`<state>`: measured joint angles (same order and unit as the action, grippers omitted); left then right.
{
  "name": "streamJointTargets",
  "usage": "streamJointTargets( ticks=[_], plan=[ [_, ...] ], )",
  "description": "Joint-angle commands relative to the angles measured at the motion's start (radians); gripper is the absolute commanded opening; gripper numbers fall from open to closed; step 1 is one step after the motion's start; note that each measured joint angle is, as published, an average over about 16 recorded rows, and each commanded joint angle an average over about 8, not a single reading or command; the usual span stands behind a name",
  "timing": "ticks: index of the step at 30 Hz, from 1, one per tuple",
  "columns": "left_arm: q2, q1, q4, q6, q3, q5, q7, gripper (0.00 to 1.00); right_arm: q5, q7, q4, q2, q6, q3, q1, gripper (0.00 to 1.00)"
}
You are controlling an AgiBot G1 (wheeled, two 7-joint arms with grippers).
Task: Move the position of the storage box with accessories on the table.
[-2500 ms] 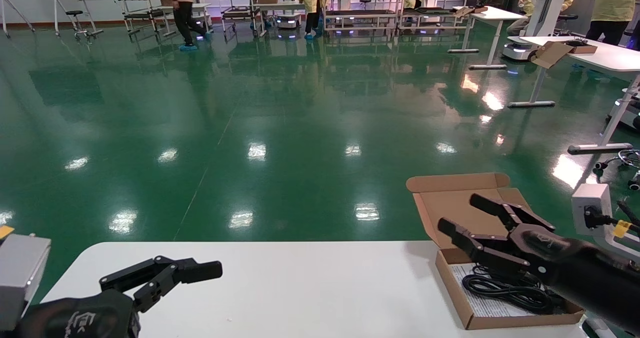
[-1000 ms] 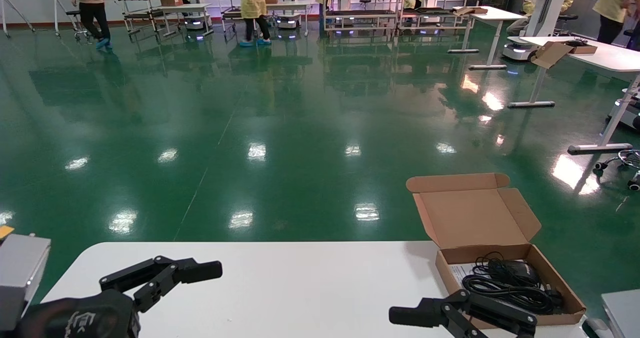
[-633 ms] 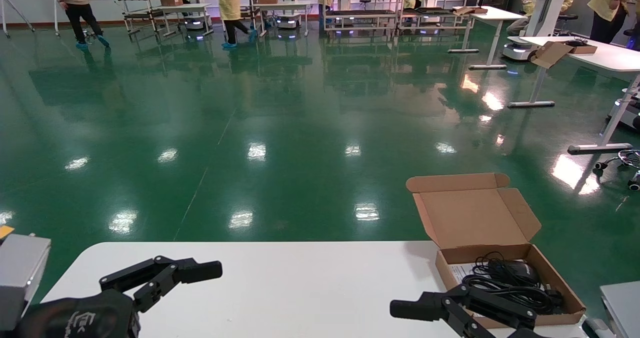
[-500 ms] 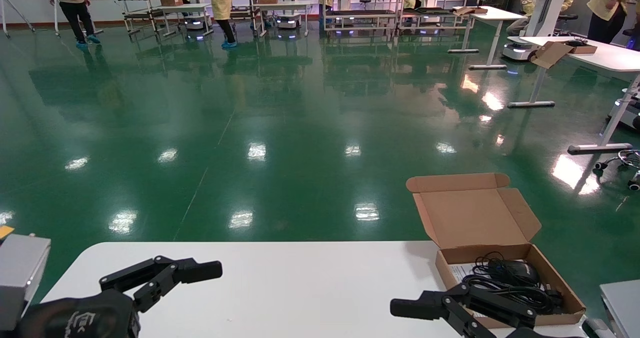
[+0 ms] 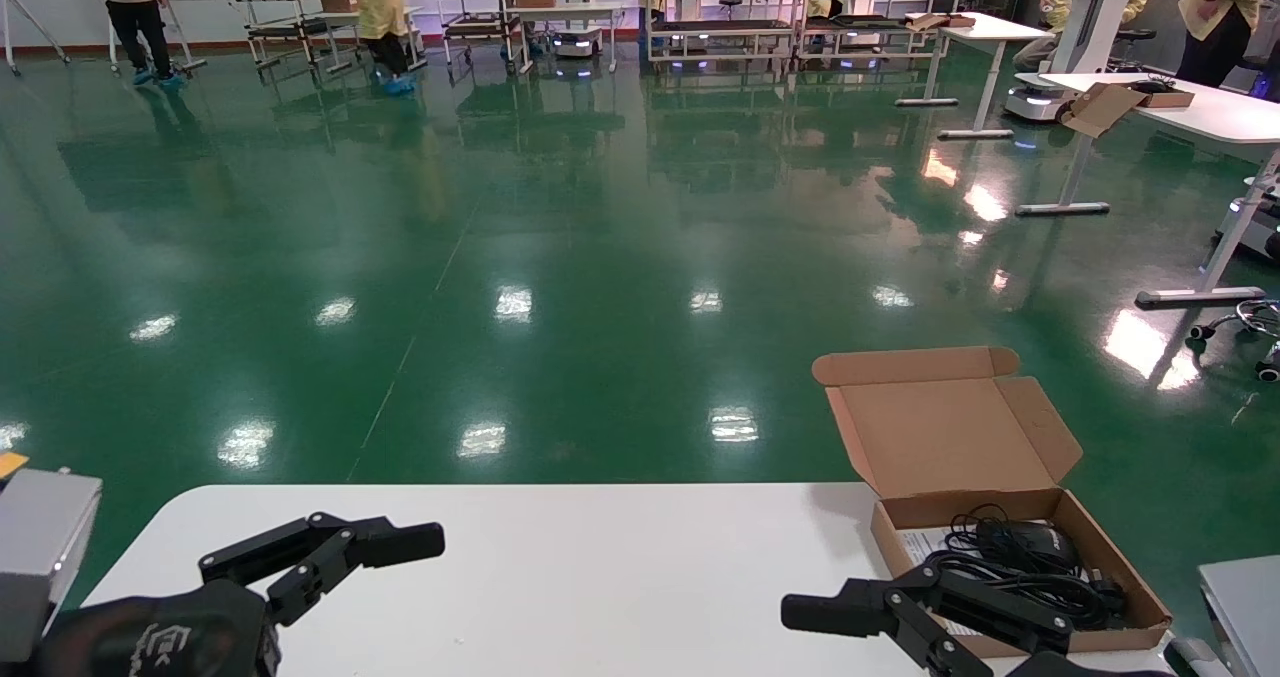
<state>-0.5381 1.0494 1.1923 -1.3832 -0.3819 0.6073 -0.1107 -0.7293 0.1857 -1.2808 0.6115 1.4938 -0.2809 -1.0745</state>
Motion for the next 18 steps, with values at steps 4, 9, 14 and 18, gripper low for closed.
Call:
streamJointTargets(
  ticks=[4, 9, 14, 18],
  plan=[
    [0.000, 0.000, 0.000, 0.000, 0.000, 0.000, 0.000, 1.00, 0.000, 0.000, 0.001, 0.000, -0.001, 0.000, 0.000, 1.00],
    [0.000, 0.000, 0.000, 0.000, 0.000, 0.000, 0.000, 1.00, 0.001, -0.001, 0.001, 0.001, -0.001, -0.001, 0.000, 1.00],
    [0.000, 0.000, 0.000, 0.000, 0.000, 0.000, 0.000, 1.00, 0.001, -0.001, 0.001, 0.001, -0.001, -0.001, -0.001, 1.00],
    [0.000, 0.000, 0.000, 0.000, 0.000, 0.000, 0.000, 1.00, 0.001, -0.001, 0.002, 0.001, -0.001, -0.001, -0.001, 1.00]
  ],
)
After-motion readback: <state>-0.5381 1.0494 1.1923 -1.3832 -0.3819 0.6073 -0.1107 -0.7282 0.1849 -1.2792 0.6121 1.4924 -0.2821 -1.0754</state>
